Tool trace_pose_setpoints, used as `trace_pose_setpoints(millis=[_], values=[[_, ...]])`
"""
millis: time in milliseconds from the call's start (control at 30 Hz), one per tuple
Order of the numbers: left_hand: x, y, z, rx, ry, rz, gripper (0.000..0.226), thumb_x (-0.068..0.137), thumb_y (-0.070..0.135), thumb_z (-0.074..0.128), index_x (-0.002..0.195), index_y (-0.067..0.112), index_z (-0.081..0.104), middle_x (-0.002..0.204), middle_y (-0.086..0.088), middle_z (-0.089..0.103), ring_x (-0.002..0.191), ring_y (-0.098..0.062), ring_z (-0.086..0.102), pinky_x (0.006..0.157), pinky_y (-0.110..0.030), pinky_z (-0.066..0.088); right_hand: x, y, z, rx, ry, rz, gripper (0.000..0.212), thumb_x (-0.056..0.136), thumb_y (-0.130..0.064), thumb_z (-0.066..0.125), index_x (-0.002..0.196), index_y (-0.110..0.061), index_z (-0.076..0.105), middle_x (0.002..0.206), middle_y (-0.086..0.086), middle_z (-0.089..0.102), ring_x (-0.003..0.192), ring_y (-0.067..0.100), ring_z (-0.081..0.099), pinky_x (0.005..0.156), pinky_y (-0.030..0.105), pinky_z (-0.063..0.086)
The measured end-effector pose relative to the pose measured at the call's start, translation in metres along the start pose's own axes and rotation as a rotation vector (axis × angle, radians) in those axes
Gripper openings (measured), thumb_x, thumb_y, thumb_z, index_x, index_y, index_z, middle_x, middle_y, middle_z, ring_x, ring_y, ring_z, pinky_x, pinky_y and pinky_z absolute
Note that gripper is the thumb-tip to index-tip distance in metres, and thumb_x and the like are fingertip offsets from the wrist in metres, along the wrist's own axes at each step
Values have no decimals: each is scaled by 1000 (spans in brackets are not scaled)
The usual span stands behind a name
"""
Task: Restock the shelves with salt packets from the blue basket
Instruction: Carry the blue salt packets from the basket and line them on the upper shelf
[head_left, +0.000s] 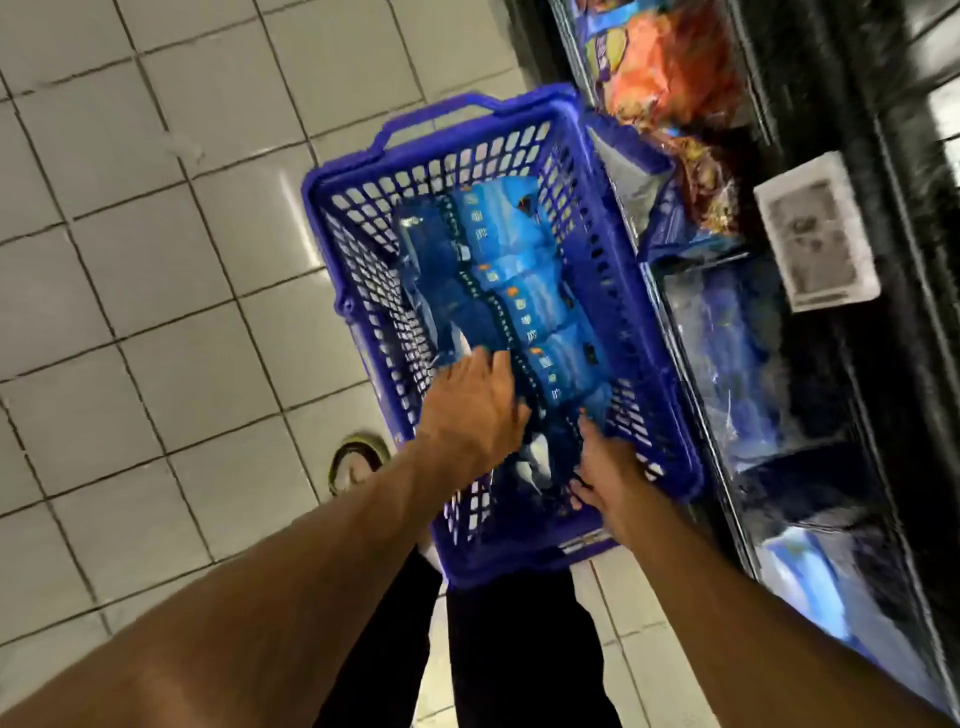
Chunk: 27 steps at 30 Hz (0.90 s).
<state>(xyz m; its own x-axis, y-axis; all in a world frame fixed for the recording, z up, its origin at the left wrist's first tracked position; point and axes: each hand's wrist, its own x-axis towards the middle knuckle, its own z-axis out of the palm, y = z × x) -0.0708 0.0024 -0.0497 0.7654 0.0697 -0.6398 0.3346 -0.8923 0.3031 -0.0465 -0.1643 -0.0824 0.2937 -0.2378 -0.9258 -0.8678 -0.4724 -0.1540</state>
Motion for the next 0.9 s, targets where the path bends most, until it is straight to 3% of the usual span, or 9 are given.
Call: trace_pose_setpoints(millis=[100,167,300,433,567,633,733,800,900], values=[[38,9,30,169,-24,-21,61,97,47,50,141,7,37,140,-19,46,129,-36,46,107,-46,38,43,4,13,-88,32,51,70,106,-51,33,150,4,35,152,22,42,137,37,44,118,50,32],[52,15,44,245,2,-34,67,95,49,55,141,4,37,137,-20,46,126,-35,47,104,-45,40,67,11,21,-96,48,68,70,107,-51,29,153,1,31,160,22,32,145,37,35,120,46,29],[70,18,55,327,82,-48,65,91,43,64,136,2,40,126,-18,49,115,-33,50,96,-42,43,91,22,33,-39,64,73,75,100,-59,44,153,-7,34,160,18,32,143,36,37,117,47,34],[77,18,54,281,7,-71,56,92,45,64,131,10,45,124,-12,58,117,-32,54,96,-42,41,93,24,28,395,60,178,85,75,-53,81,145,-16,49,151,9,47,134,31,49,96,44,49],[85,13,54,228,-156,-47,63,82,57,71,131,21,54,127,-3,63,128,-28,50,102,-40,38,87,30,18,522,-41,221,119,38,-48,95,143,-17,51,143,12,56,129,36,55,109,58,44],[89,16,57,127,-182,-104,66,81,52,73,134,19,51,130,-5,63,127,-28,54,100,-39,43,88,37,15,529,-108,239,108,47,-44,96,143,-17,53,142,12,58,131,37,54,112,62,38],[98,18,64,-101,-266,-184,73,76,39,84,135,16,49,128,-7,62,119,-29,61,95,-39,51,88,42,10,599,-120,215,71,69,-33,91,131,-13,64,130,15,66,118,39,63,104,56,49],[103,11,65,-242,-356,-206,69,69,34,90,129,18,58,121,-4,66,113,-25,63,98,-36,53,79,43,10,603,-113,189,69,70,-32,91,130,-11,64,131,15,66,120,38,62,105,54,49],[90,-5,64,-529,-442,-228,40,69,18,89,102,22,67,98,3,73,96,-18,68,83,-22,56,42,37,8,573,-103,100,72,62,-27,95,126,-8,66,122,15,71,112,37,67,99,57,53]])
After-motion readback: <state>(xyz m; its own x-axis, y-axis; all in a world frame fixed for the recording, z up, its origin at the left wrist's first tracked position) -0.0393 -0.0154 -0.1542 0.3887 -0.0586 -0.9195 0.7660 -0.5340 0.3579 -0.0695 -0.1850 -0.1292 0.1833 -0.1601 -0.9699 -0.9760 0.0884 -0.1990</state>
